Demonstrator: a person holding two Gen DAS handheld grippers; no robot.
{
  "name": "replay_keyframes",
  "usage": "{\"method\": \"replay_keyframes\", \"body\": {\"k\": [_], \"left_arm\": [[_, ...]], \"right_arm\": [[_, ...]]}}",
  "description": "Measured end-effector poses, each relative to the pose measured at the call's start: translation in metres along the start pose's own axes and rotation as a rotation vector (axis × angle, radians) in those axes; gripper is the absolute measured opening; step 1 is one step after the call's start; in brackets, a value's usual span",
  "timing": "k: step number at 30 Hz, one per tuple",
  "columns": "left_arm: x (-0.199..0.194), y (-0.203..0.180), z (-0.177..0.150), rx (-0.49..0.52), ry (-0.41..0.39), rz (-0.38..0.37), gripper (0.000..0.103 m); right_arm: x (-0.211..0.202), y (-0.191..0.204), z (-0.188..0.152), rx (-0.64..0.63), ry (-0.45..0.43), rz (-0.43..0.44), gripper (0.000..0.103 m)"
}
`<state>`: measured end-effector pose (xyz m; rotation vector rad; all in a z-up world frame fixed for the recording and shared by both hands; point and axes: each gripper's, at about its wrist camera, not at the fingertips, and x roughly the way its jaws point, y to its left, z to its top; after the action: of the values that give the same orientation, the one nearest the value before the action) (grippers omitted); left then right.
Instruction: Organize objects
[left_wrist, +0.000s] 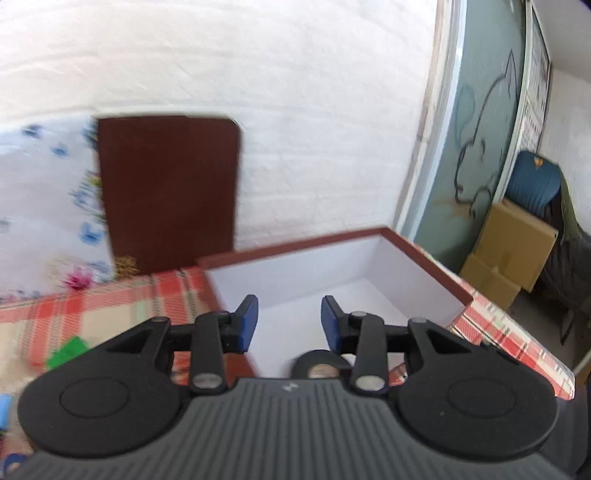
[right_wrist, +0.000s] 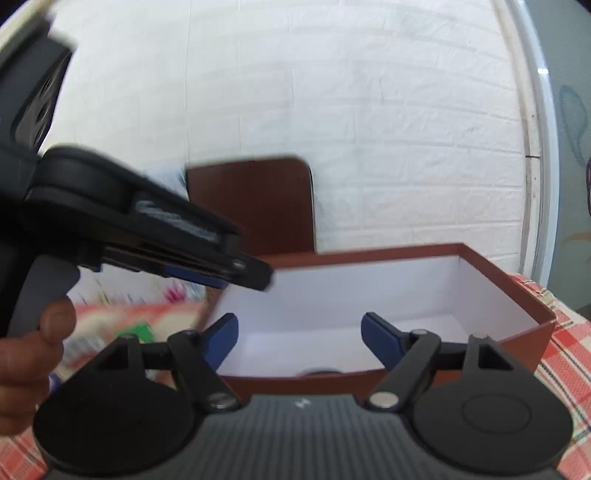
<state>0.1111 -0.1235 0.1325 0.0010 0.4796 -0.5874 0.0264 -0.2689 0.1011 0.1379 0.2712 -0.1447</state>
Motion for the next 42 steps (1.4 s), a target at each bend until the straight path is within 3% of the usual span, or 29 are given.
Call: {"method": "replay_keyframes", "body": {"k": [2,4,7,10,11,13,15,20,22,24,27,30,35,37,38,42], "left_arm": [[-0.029,0.026,-0.012,-0.017,-0.015,0.061,0.044],[-0.051,0.056,-0.031,-0.043,0.011,0.142,0.044],[-0.074,0.100,-0.065,-0.139,0.110,0.212,0.044],[-0.094,0.129,-0.096,-0.247,0.161,0.221,0.044],[-0.100,0.136,-0.103,-0.277,0.164,0.223,0.044],[-0.109,0.145,-0.112,-0.323,0.167,0.217,0.044],[-0.113,0.150,-0.117,-0.351,0.173,0.205,0.044],[-0.114,0.157,-0.122,-0.373,0.161,0.170,0.047],[-0.113,0.156,-0.123,-0.369,0.156,0.151,0.049],[-0.113,0.157,-0.127,-0.354,0.152,0.139,0.050],[-0.108,0.157,-0.130,-0.356,0.169,0.117,0.050],[-0.099,0.151,-0.131,-0.362,0.201,0.077,0.050],[-0.079,0.112,-0.134,-0.319,0.273,-0.052,0.050],[-0.069,0.091,-0.136,-0.297,0.307,-0.114,0.057],[-0.064,0.081,-0.136,-0.288,0.324,-0.137,0.061],[-0.043,0.043,-0.137,-0.235,0.394,-0.177,0.067]], "right_arm": [[-0.021,0.010,-0.004,0.023,-0.046,0.095,0.071],[-0.028,0.032,-0.006,-0.027,-0.021,0.202,0.068],[-0.016,0.080,-0.029,-0.160,0.117,0.306,0.056],[0.010,0.121,-0.052,-0.263,0.235,0.337,0.056],[0.023,0.129,-0.056,-0.271,0.272,0.347,0.061],[0.055,0.140,-0.060,-0.267,0.348,0.341,0.073],[0.082,0.149,-0.060,-0.248,0.370,0.314,0.086],[0.127,0.168,-0.064,-0.202,0.450,0.281,0.098],[0.137,0.175,-0.071,-0.268,0.460,0.271,0.097],[0.134,0.174,-0.070,-0.272,0.441,0.289,0.069],[0.129,0.171,-0.063,-0.297,0.445,0.298,0.062],[0.109,0.162,-0.065,-0.318,0.444,0.297,0.062],[0.050,0.123,-0.076,-0.291,0.458,0.244,0.064],[0.022,0.104,-0.081,-0.251,0.452,0.152,0.076],[0.010,0.095,-0.084,-0.224,0.447,0.107,0.090],[-0.018,0.072,-0.090,-0.180,0.433,0.092,0.091]]}}
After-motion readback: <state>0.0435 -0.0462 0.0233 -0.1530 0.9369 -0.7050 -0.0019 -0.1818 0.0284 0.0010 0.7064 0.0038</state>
